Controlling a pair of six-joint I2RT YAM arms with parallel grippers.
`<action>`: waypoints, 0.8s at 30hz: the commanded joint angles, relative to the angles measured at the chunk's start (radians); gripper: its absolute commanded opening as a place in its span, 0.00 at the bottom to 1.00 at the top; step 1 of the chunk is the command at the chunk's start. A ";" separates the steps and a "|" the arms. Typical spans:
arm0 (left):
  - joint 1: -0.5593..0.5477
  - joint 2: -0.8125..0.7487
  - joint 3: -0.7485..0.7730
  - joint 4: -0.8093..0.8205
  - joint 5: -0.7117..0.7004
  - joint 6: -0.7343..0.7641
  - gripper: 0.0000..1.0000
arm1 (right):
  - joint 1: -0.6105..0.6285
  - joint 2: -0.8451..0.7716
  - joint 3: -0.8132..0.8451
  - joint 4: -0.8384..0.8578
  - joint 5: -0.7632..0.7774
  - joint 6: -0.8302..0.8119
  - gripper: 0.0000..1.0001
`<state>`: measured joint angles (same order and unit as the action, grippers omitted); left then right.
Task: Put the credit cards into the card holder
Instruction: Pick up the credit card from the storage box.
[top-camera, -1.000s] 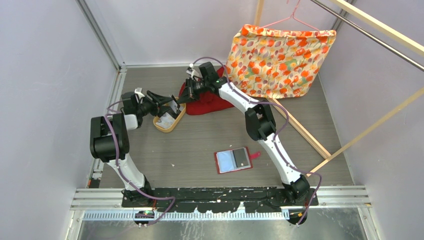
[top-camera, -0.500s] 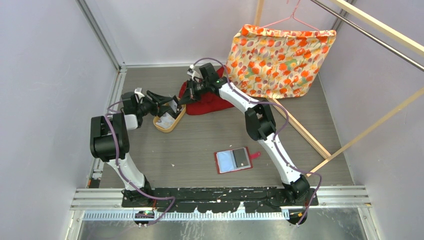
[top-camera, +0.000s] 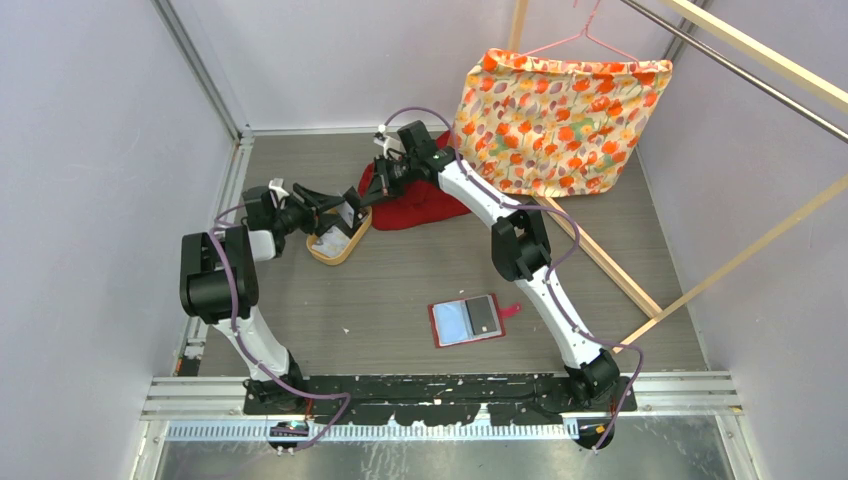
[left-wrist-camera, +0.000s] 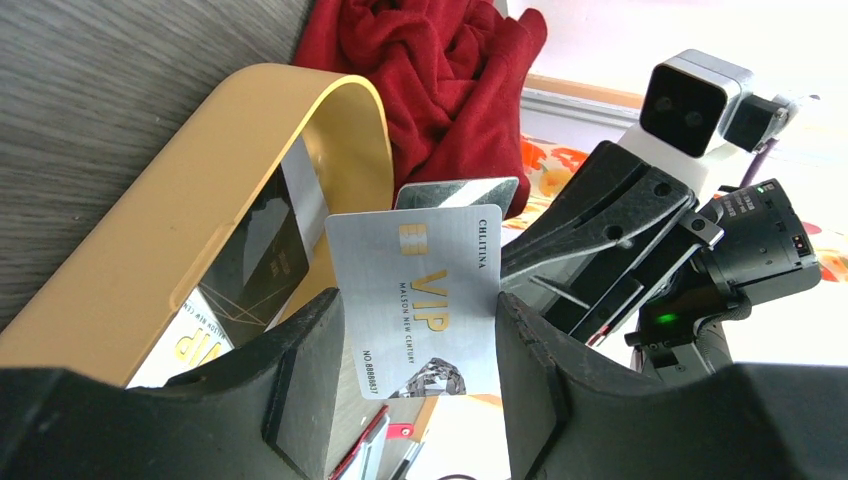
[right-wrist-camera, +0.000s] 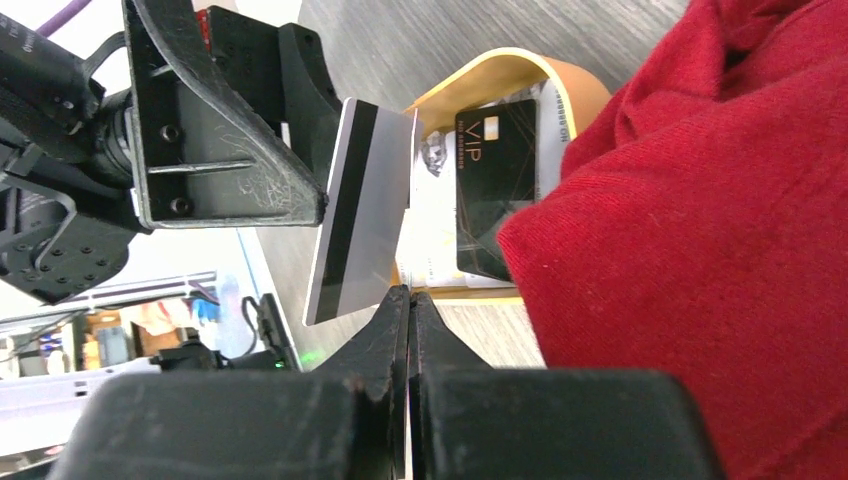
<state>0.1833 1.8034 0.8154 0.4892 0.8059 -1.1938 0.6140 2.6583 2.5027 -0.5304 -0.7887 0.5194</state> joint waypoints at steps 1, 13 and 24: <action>0.008 -0.066 -0.012 -0.007 -0.015 0.037 0.08 | -0.004 -0.051 0.045 -0.059 0.055 -0.089 0.01; 0.011 -0.192 0.046 -0.334 -0.128 0.216 0.07 | -0.003 -0.061 0.071 -0.087 0.051 -0.146 0.01; 0.010 -0.217 0.099 -0.534 -0.217 0.296 0.06 | -0.003 -0.112 0.053 -0.109 0.033 -0.181 0.01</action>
<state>0.1856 1.6238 0.8623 0.0551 0.6304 -0.9524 0.6128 2.6541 2.5267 -0.6338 -0.7349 0.3649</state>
